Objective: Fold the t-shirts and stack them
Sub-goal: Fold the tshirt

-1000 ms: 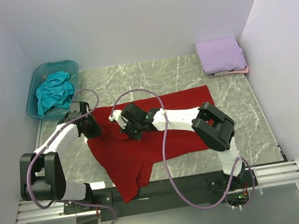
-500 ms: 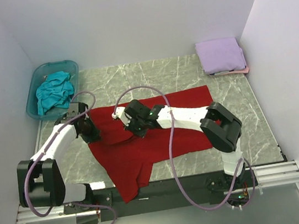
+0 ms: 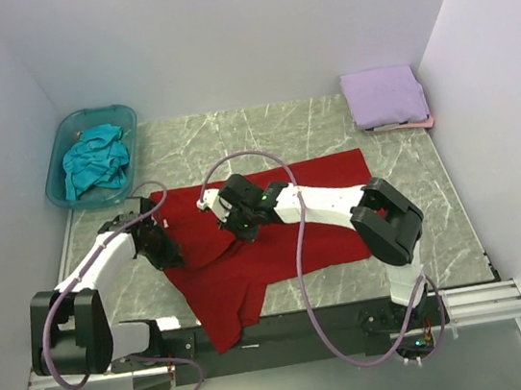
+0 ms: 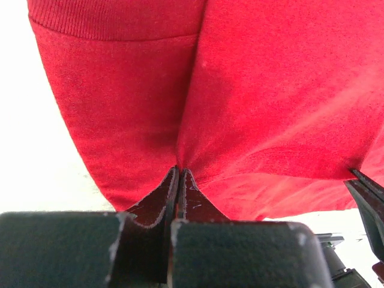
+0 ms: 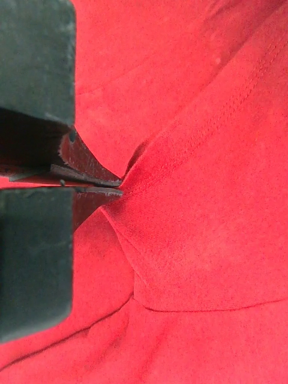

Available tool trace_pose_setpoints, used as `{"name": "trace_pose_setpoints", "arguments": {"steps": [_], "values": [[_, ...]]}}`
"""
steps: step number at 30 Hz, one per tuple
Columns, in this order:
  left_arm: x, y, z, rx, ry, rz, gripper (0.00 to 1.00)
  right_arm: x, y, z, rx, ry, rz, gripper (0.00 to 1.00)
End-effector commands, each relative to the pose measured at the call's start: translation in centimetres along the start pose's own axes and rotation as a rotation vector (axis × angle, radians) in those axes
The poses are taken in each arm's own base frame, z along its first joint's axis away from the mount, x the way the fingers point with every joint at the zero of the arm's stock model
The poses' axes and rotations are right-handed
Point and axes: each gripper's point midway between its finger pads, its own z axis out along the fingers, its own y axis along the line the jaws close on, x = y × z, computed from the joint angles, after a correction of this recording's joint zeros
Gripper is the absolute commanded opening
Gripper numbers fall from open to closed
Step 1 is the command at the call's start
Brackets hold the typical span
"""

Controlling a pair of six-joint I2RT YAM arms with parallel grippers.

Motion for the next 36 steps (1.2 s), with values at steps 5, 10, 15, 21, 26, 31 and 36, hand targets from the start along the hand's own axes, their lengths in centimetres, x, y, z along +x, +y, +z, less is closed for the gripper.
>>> {"name": "trace_pose_setpoints", "arguments": {"steps": [5, 10, 15, 21, 26, 31, 36], "values": [[0.2, 0.4, 0.8, -0.003, -0.012, -0.047, 0.06, 1.2, 0.1, 0.8, -0.032, 0.048, 0.01, 0.11], [-1.6, 0.1, -0.4, -0.024, -0.098, -0.049, 0.39, 0.0, -0.9, -1.2, -0.06, -0.001, 0.076, 0.46], [-6.0, -1.3, -4.1, -0.021, -0.308, -0.057, 0.62, -0.6, -6.7, -4.9, 0.034, -0.124, 0.284, 0.56], [-11.5, -6.1, -4.7, 0.086, -0.407, -0.026, 0.57, 3.6, -18.0, -10.2, 0.239, -0.263, 0.721, 0.56], [-15.4, -8.7, -1.4, 0.094, -0.401, 0.008, 0.4, 9.5, -23.5, -12.3, 0.308, -0.315, 1.073, 0.55], [-17.9, -8.7, 1.8, 0.01, -0.383, 0.014, 0.28, 15.9, -26.9, -13.4, 0.394, -0.356, 1.324, 0.55], [-19.3, -6.8, 5.4, -0.086, -0.336, -0.012, 0.27, 21.7, -27.9, -13.1, 0.48, -0.285, 1.497, 0.54]]}}
